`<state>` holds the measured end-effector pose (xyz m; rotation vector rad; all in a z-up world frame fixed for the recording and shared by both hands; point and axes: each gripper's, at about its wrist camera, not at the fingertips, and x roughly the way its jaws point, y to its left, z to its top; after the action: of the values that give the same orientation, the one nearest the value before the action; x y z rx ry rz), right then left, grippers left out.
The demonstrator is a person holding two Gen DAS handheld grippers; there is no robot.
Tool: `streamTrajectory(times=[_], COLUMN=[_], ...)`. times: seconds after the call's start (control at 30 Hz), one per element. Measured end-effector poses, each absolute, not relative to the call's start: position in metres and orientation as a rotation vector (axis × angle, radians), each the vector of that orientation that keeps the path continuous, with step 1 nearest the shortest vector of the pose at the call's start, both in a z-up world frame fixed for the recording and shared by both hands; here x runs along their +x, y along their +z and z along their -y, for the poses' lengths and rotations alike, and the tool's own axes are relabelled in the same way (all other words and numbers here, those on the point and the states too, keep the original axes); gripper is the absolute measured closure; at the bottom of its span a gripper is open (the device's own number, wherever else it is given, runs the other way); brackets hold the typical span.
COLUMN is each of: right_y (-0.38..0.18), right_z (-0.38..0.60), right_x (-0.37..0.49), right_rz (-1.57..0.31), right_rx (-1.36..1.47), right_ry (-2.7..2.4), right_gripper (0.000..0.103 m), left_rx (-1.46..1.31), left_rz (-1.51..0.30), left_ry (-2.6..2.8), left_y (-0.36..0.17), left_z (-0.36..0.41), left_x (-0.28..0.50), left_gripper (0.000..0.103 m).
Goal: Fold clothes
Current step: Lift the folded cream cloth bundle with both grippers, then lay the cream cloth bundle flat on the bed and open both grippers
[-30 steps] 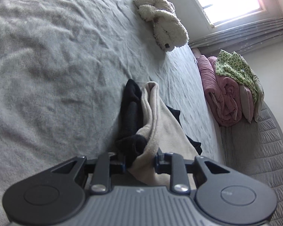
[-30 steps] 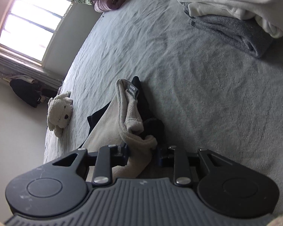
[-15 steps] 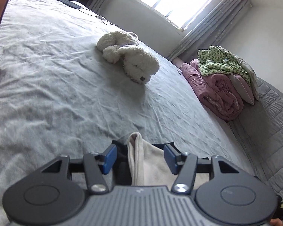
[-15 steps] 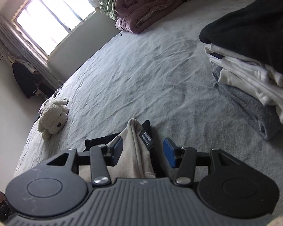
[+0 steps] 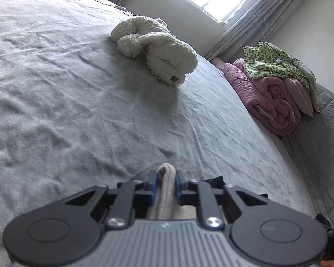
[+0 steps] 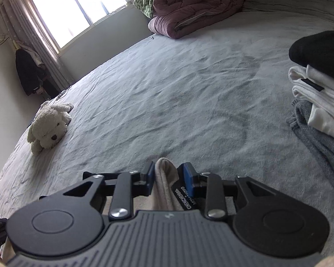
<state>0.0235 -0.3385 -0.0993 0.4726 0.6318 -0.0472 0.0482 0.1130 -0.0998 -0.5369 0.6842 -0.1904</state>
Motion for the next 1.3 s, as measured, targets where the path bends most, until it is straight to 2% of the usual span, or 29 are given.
streamTrajectory(times=[0.07,0.23,0.43,0.6,0.67,0.7,0.77,0.83,1.1,1.3], right_y=[-0.101,-0.091,-0.111,-0.112,-0.104,-0.098,-0.087,-0.079,-0.094,-0.11], right_z=[0.335,0.322,0.322,0.318,0.314,0.31,0.299,0.283,0.208,0.214], right_x=[0.021,0.006,0.025,0.022,0.017,0.014,0.008,0.003,-0.001,0.0], right_rz=[-0.617,-0.494,-0.558,-0.55,-0.531,-0.508,-0.465,-0.433,-0.485,-0.493], right_rx=[0.437,0.356,0.265,0.238,0.232,0.209,0.165,0.132,0.012,-0.075], right_ry=[-0.054,-0.055,-0.047,-0.081,-0.109,-0.125,-0.116,-0.068,0.159,0.176], right_gripper=[0.086,0.087,0.086,0.078,0.062,0.062,0.057,0.05,0.05,0.047], left_rx=[-0.506,-0.444,-0.371,-0.358,-0.322,-0.295,-0.25,-0.208,-0.069,-0.055], left_rz=[-0.64,-0.52,-0.597,-0.588,-0.547,-0.515,-0.443,-0.397,-0.466,-0.529], left_ry=[-0.171,-0.117,-0.073,-0.06,-0.024,-0.002,0.01,-0.034,-0.331,-0.313], left_y=[-0.098,-0.088,-0.109,-0.105,-0.095,-0.089,-0.075,-0.064,-0.078,-0.096], left_z=[-0.11,-0.106,-0.1,-0.099,-0.095,-0.092,-0.084,-0.072,-0.01,-0.036], left_x=[0.039,0.018,0.028,0.025,0.018,0.013,0.003,-0.003,-0.005,-0.002], left_gripper=[0.093,0.094,0.089,0.086,0.078,0.073,0.05,0.04,0.037,0.037])
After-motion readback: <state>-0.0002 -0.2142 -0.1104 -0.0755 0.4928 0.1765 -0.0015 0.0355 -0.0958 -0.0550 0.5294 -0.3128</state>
